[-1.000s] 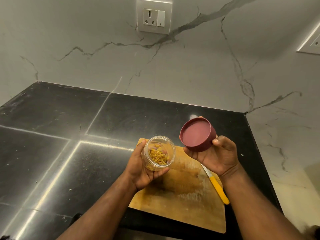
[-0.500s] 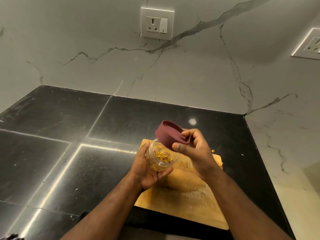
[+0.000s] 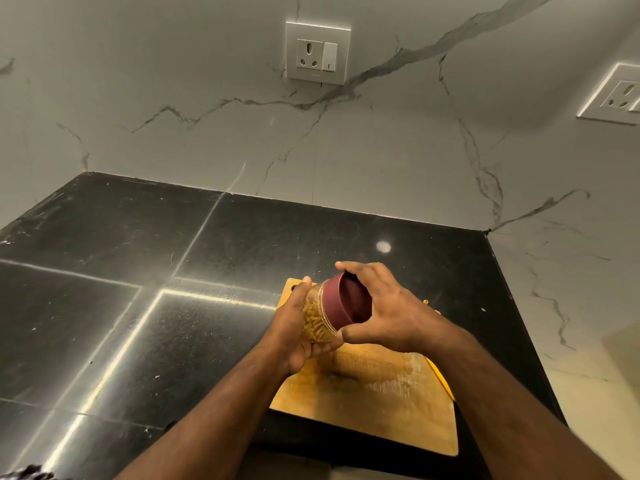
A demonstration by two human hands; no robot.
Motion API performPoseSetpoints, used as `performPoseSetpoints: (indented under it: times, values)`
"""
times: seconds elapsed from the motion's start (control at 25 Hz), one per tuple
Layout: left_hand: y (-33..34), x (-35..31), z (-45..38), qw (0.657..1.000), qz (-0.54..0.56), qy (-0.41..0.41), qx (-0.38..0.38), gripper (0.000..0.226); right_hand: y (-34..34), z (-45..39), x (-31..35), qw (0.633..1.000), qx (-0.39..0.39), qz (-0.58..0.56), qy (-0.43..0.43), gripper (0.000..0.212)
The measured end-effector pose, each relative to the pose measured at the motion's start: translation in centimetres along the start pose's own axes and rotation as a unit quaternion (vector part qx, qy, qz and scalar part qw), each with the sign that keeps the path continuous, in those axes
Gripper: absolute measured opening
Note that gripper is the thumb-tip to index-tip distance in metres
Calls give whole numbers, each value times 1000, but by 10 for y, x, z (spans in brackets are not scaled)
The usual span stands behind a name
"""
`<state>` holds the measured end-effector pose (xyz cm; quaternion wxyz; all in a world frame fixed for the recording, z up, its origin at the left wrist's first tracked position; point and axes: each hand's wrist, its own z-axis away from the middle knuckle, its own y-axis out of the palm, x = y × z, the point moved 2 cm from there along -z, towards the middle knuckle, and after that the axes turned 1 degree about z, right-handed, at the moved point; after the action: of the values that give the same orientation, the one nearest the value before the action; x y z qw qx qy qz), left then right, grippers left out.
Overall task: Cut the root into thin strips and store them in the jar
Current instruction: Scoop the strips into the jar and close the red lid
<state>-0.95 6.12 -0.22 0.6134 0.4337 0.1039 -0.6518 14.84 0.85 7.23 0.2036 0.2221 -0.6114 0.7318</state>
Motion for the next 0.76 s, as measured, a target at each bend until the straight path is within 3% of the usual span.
performPoseSetpoints:
  times: [0.2, 0.4, 0.64, 0.76]
  values:
    - [-2, -3, -2, 1000, 0, 8, -6, 63, -1, 2, -2, 1000, -6, -8, -20, 99]
    - [2, -1, -4, 1000, 2, 27, -9, 61, 5, -2, 0, 995, -79, -9, 65, 88]
    - [0, -5, -6, 1000, -4, 18, -22, 62, -4, 6, 0, 999, -31, -2, -33, 95]
    - [0, -3, -5, 1000, 0, 9, -22, 61, -7, 8, 0, 995, -45, 14, -90, 89]
